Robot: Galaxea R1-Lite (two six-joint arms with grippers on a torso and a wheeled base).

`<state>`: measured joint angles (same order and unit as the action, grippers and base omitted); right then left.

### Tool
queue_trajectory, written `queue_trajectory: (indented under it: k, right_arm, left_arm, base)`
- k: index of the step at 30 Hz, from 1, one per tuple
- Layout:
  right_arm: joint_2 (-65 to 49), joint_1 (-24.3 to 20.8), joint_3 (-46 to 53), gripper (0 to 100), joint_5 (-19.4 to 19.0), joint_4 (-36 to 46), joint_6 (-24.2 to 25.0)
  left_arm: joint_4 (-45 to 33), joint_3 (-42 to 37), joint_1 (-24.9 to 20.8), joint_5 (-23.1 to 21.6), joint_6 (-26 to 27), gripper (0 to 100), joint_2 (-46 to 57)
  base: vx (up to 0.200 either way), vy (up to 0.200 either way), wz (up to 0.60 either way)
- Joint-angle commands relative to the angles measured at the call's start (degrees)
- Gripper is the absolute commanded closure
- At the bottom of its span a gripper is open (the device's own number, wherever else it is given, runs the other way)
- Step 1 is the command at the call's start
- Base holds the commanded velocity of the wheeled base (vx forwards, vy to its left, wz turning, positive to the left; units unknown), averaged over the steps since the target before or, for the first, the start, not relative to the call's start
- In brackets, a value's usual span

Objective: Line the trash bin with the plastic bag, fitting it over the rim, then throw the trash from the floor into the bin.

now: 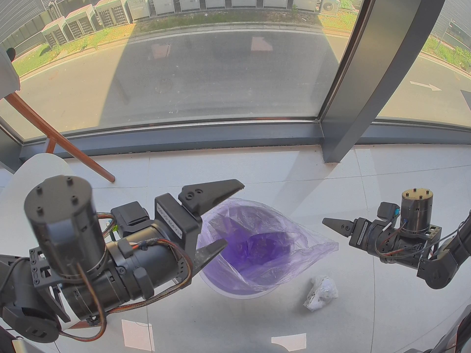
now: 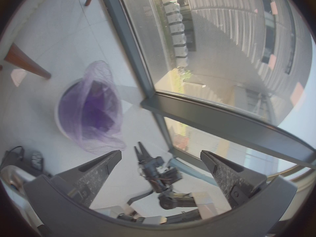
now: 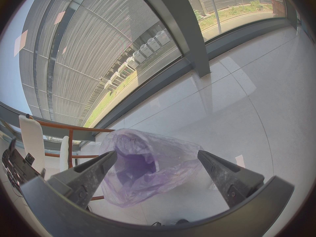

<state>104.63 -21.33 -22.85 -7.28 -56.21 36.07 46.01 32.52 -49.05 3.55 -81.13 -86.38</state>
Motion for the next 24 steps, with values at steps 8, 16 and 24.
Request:
queue_trajectory:
  k: [8, 16, 24]
  right_arm:
    - [-0.66, -3.8, 1.14, 0, 2.88, 0.31, 0.31]
    - [-0.66, -6.62, 0.61, 0, 3.67, 0.49, 3.39]
    - [-0.22, -8.9, 0.7, 0, 5.78, 0.49, 3.83]
  left_arm:
    - [30.28, -15.56, -2.71, -1.17, 4.31, 0, -2.91]
    - [13.49, -2.47, 5.64, -3.11, 6.69, 0, -2.91]
    - [-32.12, 19.24, 13.99, -1.97, 7.48, 0, -5.11]
  base:
    - [-0.2, -0.2, 0.0]
    - [-0.05, -0.05, 0.0]
    - [0.0, 0.0, 0.0]
